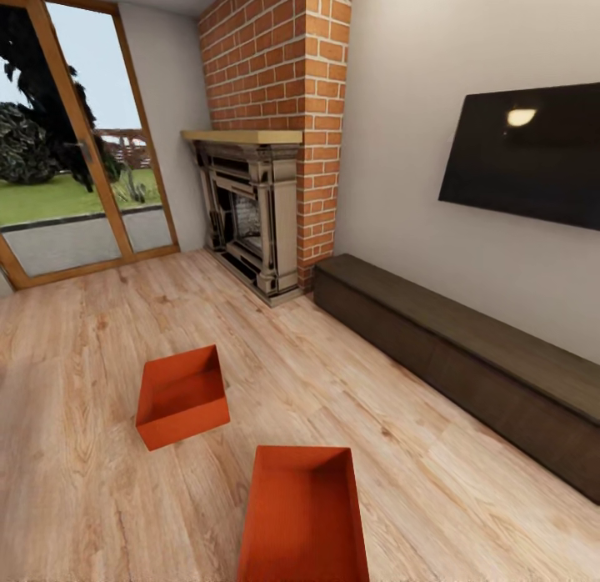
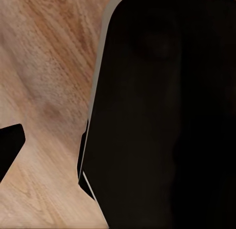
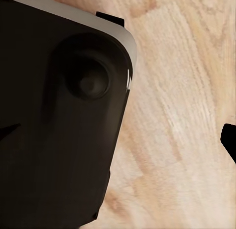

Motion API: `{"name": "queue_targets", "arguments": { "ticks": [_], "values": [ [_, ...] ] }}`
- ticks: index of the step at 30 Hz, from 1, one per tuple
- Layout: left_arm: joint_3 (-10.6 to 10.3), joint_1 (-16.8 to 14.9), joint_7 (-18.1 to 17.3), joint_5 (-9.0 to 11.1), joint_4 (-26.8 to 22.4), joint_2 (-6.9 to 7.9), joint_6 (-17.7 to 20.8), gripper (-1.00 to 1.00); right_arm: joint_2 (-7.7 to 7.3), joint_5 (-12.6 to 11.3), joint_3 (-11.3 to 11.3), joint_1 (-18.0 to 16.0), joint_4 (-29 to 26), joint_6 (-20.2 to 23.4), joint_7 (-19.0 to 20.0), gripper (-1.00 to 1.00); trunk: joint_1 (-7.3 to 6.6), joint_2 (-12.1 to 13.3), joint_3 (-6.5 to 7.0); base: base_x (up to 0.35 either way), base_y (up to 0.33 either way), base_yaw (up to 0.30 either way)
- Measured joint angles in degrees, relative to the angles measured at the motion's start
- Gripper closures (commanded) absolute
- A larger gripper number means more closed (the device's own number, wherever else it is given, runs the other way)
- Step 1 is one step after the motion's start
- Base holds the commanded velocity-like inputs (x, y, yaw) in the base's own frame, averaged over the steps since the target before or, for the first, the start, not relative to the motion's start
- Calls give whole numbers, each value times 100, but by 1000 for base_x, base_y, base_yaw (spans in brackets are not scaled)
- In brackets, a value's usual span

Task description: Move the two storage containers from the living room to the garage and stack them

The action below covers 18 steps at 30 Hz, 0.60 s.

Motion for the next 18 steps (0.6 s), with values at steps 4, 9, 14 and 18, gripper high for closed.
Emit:
{"name": "queue_targets", "arguments": {
  "ticks": [4,9,14,18],
  "values": [
    [0,-1,0,0,0,0,0,-100,0,0,0,0,0,0,0,-100,0,0,-37,0,0,0],
    [0,-1,0,0,1,0,0,-100,0,0,0,0,0,0,0,-100,0,0,-83,0,0,0],
    [1,1,0,0,-1,0,0,-100,0,0,0,0,0,0,0,-100,0,0,-129,0,0,0],
    [1,2,0,0,-2,0,0,-100,0,0,0,0,0,0,0,-100,0,0,-166,0,0,0]
  ]
}}
